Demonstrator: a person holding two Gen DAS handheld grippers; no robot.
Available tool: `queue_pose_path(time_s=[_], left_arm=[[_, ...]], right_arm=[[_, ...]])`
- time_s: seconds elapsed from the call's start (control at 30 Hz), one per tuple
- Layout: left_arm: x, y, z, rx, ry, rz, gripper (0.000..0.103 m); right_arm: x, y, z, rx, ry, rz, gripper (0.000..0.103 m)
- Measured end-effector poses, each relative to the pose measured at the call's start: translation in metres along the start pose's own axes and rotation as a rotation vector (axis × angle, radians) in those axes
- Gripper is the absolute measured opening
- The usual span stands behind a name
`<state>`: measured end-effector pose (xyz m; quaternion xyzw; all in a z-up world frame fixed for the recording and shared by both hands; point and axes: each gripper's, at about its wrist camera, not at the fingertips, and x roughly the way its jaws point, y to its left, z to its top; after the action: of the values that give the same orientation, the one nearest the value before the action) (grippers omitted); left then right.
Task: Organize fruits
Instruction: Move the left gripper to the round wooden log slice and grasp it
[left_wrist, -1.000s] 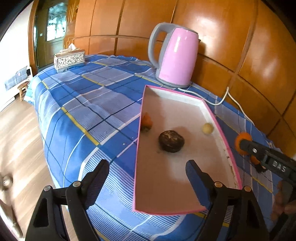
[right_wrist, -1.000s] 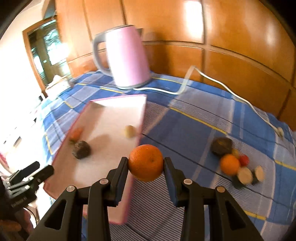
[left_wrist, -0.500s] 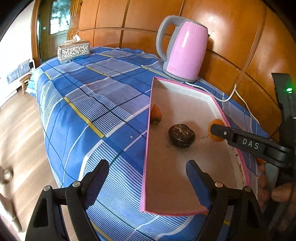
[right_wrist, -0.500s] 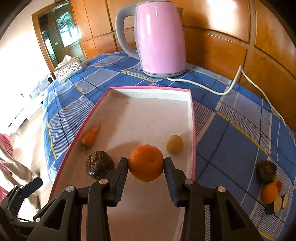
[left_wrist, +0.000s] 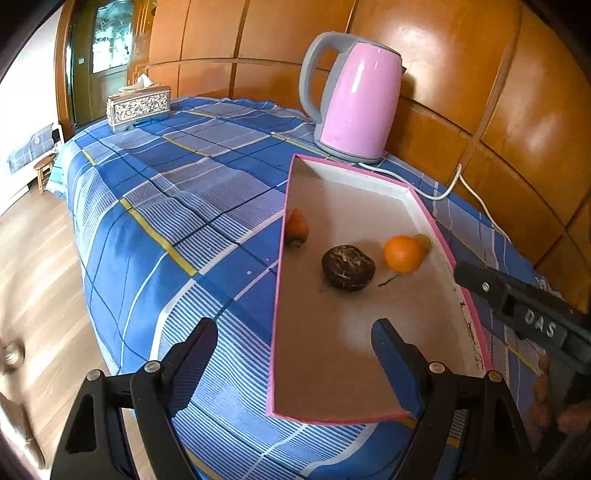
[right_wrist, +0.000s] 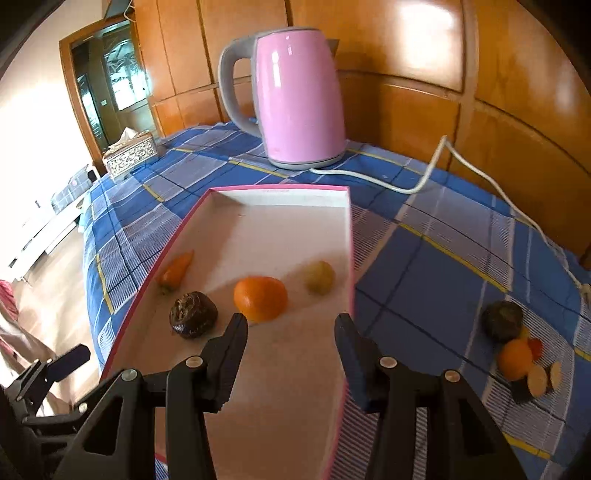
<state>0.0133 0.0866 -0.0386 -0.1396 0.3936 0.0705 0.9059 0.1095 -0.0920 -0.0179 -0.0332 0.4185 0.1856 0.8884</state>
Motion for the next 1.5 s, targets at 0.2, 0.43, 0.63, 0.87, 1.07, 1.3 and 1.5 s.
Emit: queue_pose_path(time_s=[0.2,0.43,0.63,0.87,1.07,1.3,1.5], left_arm=[[-0.005,-0.008,-0.001,0.028,-0.009,-0.032,0.086],[-0.008,-0.02,-0.002,0.063,-0.008,-0.061,0.086],[-0.01,-0.042,-0.003,0.141,-0.007,-0.097,0.086],[-0.013,-0.072,0.003,0.225,-0.003,-0.159,0.086],[-0.011,-0.103,0.007,0.286,0.017,-0.207,0.086],[0.0,-0.147,0.017,0.371,0.068,-0.274,0.085],[0.018,-0.183,0.031,0.388,0.125,-0.34,0.078]], right_arm=[[-0.026,-0.015,-0.021,0.036,-0.044,-0.08,0.054],[-0.056,-0.068,-0.059,0.198,-0.067,-0.211,0.055],[-0.077,-0.121,-0.093,0.34,-0.057,-0.325,0.055],[-0.101,-0.168,-0.132,0.458,-0.045,-0.455,0.055],[-0.123,-0.201,-0.156,0.556,-0.056,-0.559,0.055],[-0.133,-0.223,-0.172,0.629,-0.061,-0.617,0.055],[-0.137,-0.228,-0.176,0.644,-0.069,-0.628,0.055]])
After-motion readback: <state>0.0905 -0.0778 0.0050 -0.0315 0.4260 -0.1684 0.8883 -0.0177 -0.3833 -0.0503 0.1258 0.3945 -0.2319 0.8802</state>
